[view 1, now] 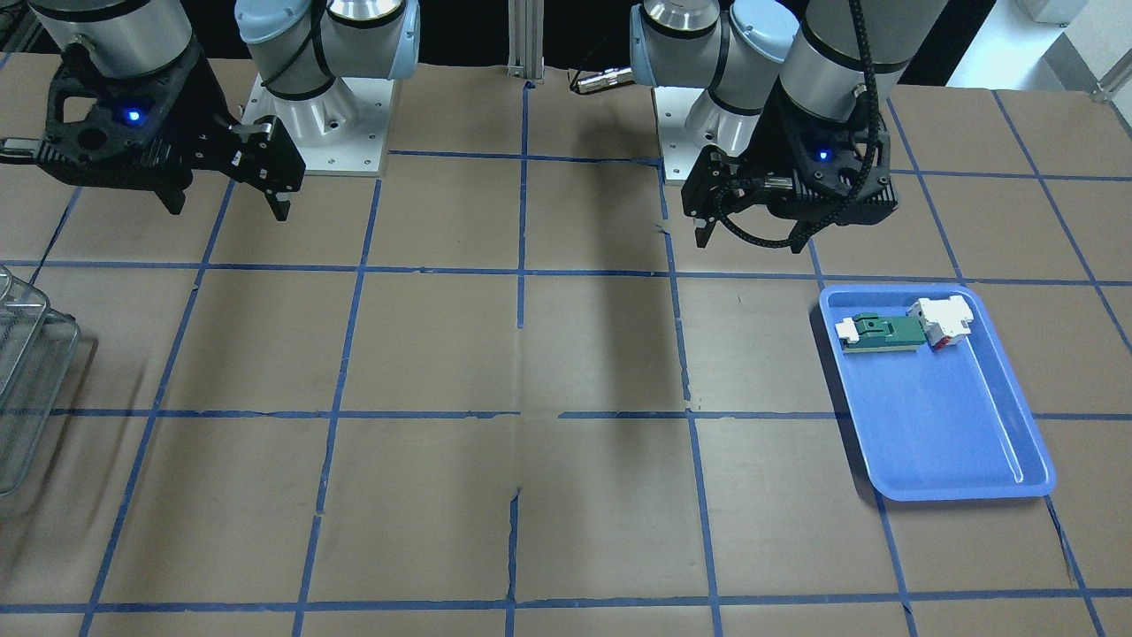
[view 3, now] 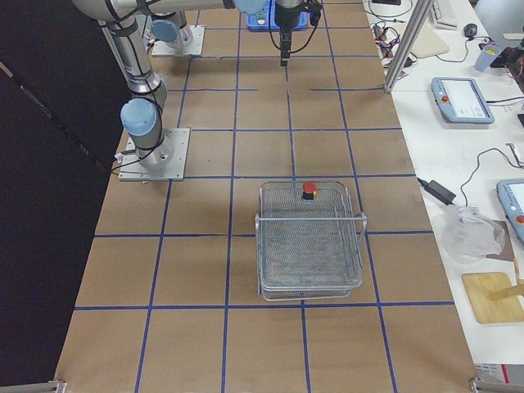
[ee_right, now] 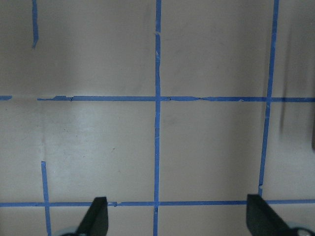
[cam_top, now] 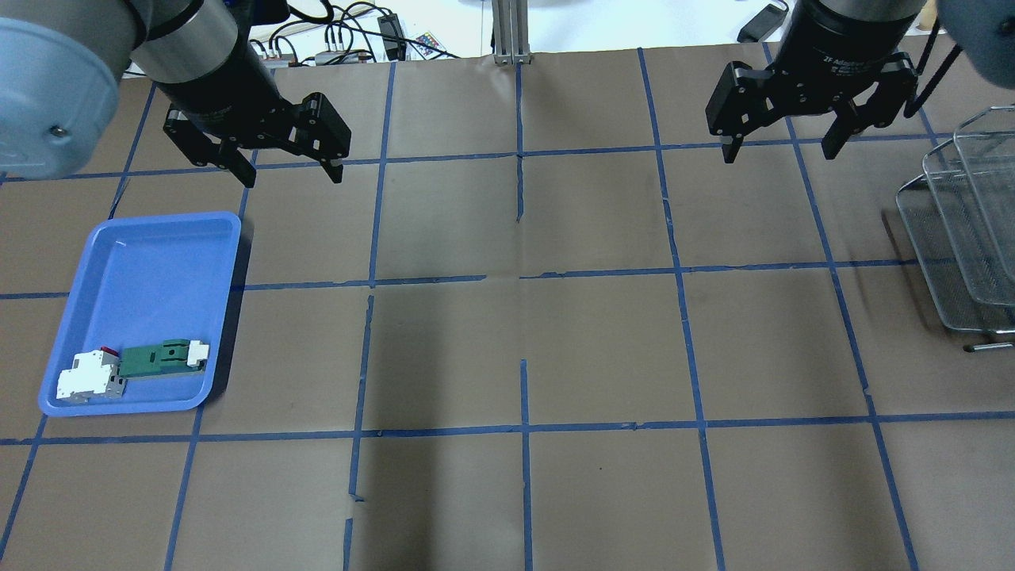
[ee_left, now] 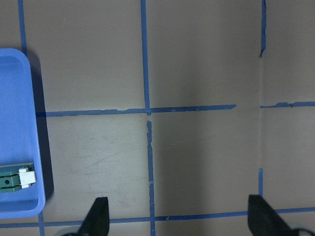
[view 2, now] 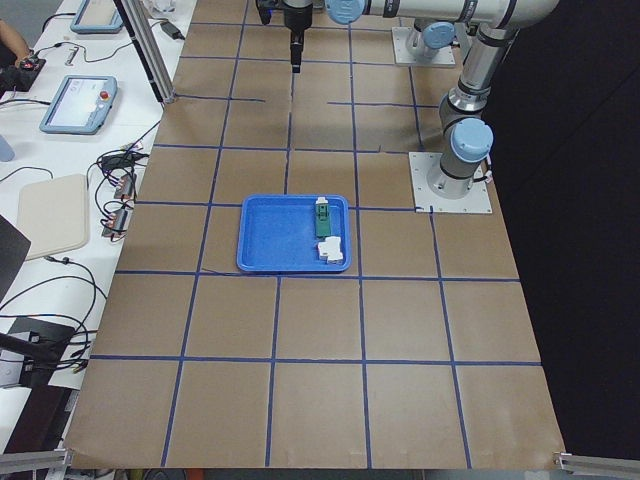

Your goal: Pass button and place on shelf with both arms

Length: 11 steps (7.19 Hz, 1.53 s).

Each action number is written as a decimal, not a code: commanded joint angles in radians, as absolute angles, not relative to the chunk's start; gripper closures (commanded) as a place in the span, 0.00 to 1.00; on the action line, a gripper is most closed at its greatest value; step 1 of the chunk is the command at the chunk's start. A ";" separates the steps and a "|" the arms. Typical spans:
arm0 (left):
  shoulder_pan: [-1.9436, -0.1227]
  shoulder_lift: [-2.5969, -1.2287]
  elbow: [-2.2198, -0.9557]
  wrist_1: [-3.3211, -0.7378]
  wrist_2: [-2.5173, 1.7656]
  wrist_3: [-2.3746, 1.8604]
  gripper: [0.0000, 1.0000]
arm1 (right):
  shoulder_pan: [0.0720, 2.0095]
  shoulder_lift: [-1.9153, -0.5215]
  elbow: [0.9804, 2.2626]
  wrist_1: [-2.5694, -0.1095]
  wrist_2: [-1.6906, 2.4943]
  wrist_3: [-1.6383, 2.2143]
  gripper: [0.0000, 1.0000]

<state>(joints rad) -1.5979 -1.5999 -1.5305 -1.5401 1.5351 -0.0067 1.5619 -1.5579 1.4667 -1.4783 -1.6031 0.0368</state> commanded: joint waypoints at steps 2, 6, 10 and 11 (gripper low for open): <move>-1.608 -1.597 -1.531 -1.542 1.536 -0.014 0.00 | 1.562 -1.568 1.470 -1.483 -1.600 0.091 0.00; -1.597 -1.598 -1.531 -1.540 1.534 -0.006 0.00 | 1.562 -1.563 1.473 -1.483 -1.600 0.086 0.00; -1.598 -1.598 -1.529 -1.540 1.534 -0.006 0.00 | 1.562 -1.562 1.474 -1.485 -1.601 0.075 0.00; -1.598 -1.598 -1.529 -1.540 1.534 -0.006 0.00 | 1.562 -1.562 1.476 -1.486 -1.601 0.074 0.00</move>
<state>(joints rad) -1.5984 -1.5984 -1.5294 -1.5401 1.5340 -0.0062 1.5616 -1.5623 1.4742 -1.4847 -1.6009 0.0777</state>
